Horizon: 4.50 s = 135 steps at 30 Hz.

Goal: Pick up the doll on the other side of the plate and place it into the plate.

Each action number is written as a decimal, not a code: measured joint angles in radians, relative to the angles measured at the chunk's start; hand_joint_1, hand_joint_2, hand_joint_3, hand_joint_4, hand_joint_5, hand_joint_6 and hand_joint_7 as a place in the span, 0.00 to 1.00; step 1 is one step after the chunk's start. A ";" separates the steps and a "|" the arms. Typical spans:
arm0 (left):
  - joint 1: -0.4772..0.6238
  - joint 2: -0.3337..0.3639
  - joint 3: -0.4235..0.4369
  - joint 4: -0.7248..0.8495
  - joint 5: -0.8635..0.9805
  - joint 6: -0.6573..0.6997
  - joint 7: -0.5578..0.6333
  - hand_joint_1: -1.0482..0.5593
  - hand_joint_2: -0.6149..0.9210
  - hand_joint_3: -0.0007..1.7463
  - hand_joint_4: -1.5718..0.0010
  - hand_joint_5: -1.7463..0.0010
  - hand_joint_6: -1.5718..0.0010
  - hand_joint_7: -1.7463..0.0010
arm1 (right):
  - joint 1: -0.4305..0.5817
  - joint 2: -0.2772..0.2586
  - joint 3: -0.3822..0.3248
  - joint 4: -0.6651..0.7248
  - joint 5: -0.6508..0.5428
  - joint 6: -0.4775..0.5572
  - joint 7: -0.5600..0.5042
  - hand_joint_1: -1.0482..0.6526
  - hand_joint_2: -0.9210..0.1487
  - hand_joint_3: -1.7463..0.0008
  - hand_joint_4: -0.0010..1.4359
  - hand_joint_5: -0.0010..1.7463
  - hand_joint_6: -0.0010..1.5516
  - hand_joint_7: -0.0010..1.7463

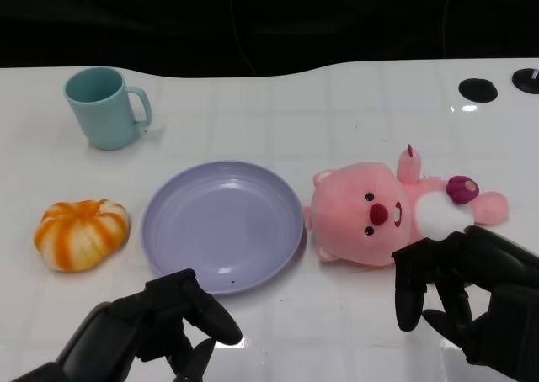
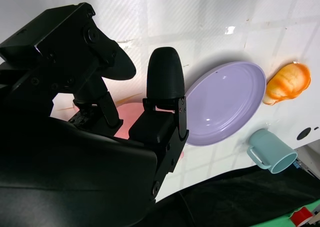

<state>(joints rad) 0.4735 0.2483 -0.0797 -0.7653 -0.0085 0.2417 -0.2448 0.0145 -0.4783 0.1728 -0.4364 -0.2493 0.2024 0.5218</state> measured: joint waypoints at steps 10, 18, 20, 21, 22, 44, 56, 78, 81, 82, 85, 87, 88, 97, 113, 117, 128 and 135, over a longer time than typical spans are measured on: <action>-0.009 0.005 0.002 0.005 -0.005 0.000 0.000 0.50 0.82 0.55 0.59 0.01 0.56 0.21 | -0.006 0.000 0.000 0.013 -0.002 -0.006 -0.001 0.61 0.49 0.27 0.57 1.00 0.52 0.78; -0.009 0.014 0.005 0.017 -0.006 -0.015 0.000 0.52 0.82 0.55 0.58 0.02 0.58 0.21 | -0.006 0.029 -0.006 0.019 -0.017 -0.009 -0.061 0.62 0.45 0.39 0.52 0.70 0.47 0.51; -0.009 0.013 0.005 0.019 -0.007 -0.018 0.000 0.53 0.82 0.55 0.58 0.03 0.58 0.21 | -0.006 0.051 -0.018 0.022 -0.010 -0.025 -0.091 0.61 0.40 0.46 0.50 0.61 0.46 0.41; -0.009 0.013 0.005 0.020 -0.007 -0.019 0.000 0.52 0.82 0.55 0.58 0.03 0.58 0.21 | -0.006 0.059 -0.029 0.023 -0.006 -0.028 -0.102 0.58 0.30 0.59 0.46 0.54 0.42 0.32; -0.009 0.012 0.005 0.021 -0.007 -0.019 0.000 0.52 0.82 0.55 0.58 0.03 0.57 0.21 | -0.007 0.067 -0.040 0.023 0.000 -0.026 -0.111 0.57 0.23 0.69 0.44 0.49 0.41 0.26; -0.006 0.008 0.007 0.001 -0.017 0.002 0.000 0.51 0.81 0.57 0.60 0.03 0.56 0.21 | -0.207 -0.084 0.069 0.056 -0.393 0.196 -0.051 0.23 0.03 1.00 0.06 0.26 0.16 0.01; 0.007 0.013 0.017 -0.019 -0.008 0.007 0.000 0.51 0.81 0.56 0.61 0.05 0.56 0.22 | -0.309 0.100 0.162 0.268 -0.567 0.336 -0.131 0.32 0.10 1.00 0.00 0.27 0.16 0.00; 0.012 0.020 0.040 -0.019 -0.036 -0.001 0.000 0.52 0.81 0.58 0.57 0.03 0.56 0.22 | -0.347 0.299 0.187 0.485 -0.557 0.435 -0.351 0.32 0.13 1.00 0.00 0.32 0.19 0.02; 0.012 0.020 0.041 -0.019 -0.036 -0.002 0.000 0.52 0.80 0.59 0.57 0.04 0.56 0.22 | -0.348 0.298 0.193 0.484 -0.558 0.441 -0.349 0.31 0.12 1.00 0.00 0.33 0.20 0.02; 0.012 0.021 0.042 -0.019 -0.036 -0.002 0.000 0.52 0.80 0.59 0.57 0.04 0.56 0.22 | -0.349 0.294 0.197 0.482 -0.564 0.447 -0.340 0.30 0.11 1.00 0.00 0.34 0.21 0.02; 0.012 0.027 0.046 -0.020 -0.036 -0.001 0.000 0.52 0.80 0.58 0.58 0.04 0.56 0.22 | -0.358 0.274 0.220 0.475 -0.581 0.468 -0.297 0.28 0.10 0.99 0.01 0.35 0.22 0.02; 0.012 0.029 0.047 -0.020 -0.036 -0.001 0.000 0.52 0.81 0.58 0.58 0.04 0.56 0.22 | -0.374 0.260 0.240 0.475 -0.593 0.479 -0.262 0.27 0.09 0.99 0.02 0.35 0.24 0.02; 0.012 0.030 0.047 -0.020 -0.036 -0.001 0.000 0.52 0.81 0.58 0.58 0.04 0.56 0.22 | -0.384 0.251 0.251 0.478 -0.600 0.481 -0.245 0.26 0.08 0.99 0.03 0.34 0.24 0.02; 0.020 0.033 0.045 -0.026 -0.033 -0.010 0.000 0.51 0.81 0.57 0.56 0.03 0.57 0.21 | -0.515 0.220 0.311 0.676 -0.603 0.418 -0.173 0.25 0.06 1.00 0.06 0.24 0.29 0.01; 0.084 0.036 0.052 -0.093 -0.039 -0.002 0.000 0.50 0.81 0.57 0.59 0.04 0.56 0.22 | -0.779 0.272 0.358 1.197 -0.533 0.170 -0.221 0.20 0.01 1.00 0.07 0.21 0.30 0.00; 0.098 0.042 0.053 -0.118 -0.038 0.002 0.000 0.49 0.81 0.56 0.59 0.03 0.56 0.22 | -0.845 0.313 0.384 1.367 -0.530 0.108 -0.301 0.19 0.01 1.00 0.13 0.22 0.33 0.02; 0.114 0.045 0.029 -0.147 -0.032 0.018 0.000 0.48 0.82 0.55 0.60 0.04 0.56 0.21 | -0.803 0.333 0.346 1.532 -0.470 -0.178 -0.764 0.41 0.05 1.00 0.63 0.64 0.76 0.02; 0.096 0.033 0.012 -0.147 -0.005 0.027 0.000 0.48 0.81 0.56 0.60 0.05 0.54 0.23 | -0.800 0.322 0.374 1.559 -0.484 -0.235 -0.830 0.42 0.00 0.94 0.56 0.95 0.74 0.00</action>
<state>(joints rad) 0.5693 0.2816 -0.0673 -0.9121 -0.0130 0.2691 -0.2443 -0.7858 -0.1559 0.5467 1.1224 -0.7329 -0.0331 -0.3084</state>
